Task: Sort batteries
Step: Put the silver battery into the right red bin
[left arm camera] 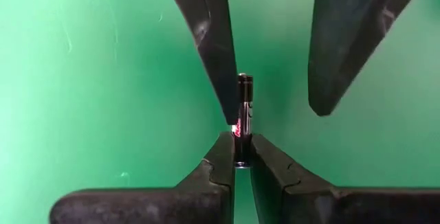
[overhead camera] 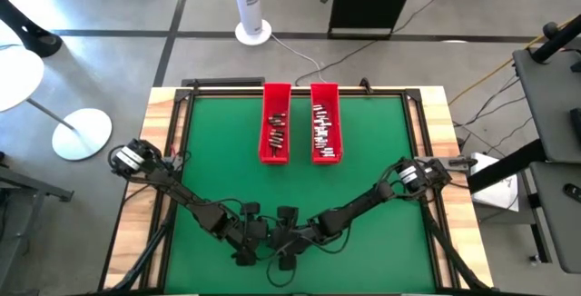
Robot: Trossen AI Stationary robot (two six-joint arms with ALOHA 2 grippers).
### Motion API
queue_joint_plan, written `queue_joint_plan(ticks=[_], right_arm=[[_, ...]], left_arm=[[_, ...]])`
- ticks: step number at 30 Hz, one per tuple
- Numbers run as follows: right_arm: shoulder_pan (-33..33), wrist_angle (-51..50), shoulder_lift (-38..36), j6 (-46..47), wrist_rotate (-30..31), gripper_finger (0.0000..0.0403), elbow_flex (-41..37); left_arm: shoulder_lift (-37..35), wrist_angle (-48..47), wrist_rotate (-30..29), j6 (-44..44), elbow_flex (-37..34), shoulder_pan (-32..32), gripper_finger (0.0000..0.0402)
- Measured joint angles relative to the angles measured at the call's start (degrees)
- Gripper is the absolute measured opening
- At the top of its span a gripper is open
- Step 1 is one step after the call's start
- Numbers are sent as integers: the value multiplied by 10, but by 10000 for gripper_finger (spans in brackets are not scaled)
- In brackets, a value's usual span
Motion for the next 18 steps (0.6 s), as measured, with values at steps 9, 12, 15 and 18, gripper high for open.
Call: queue_joint_plan(ticks=[9, 12, 15, 18], right_arm=[[-1, -185, -22, 8, 0, 175, 62], [-1, -262, -20, 12, 0, 181, 103], [-1, -290, -19, 7, -1, 187, 119], [-1, -307, -19, 4, -13, 191, 127]], left_arm=[[2, 38, 0, 17, -1, 2, 7], [3, 64, 0, 34, -1, 8, 7], [12, 91, -2, 51, -1, 19, 7], [31, 114, -3, 64, 0, 31, 7]])
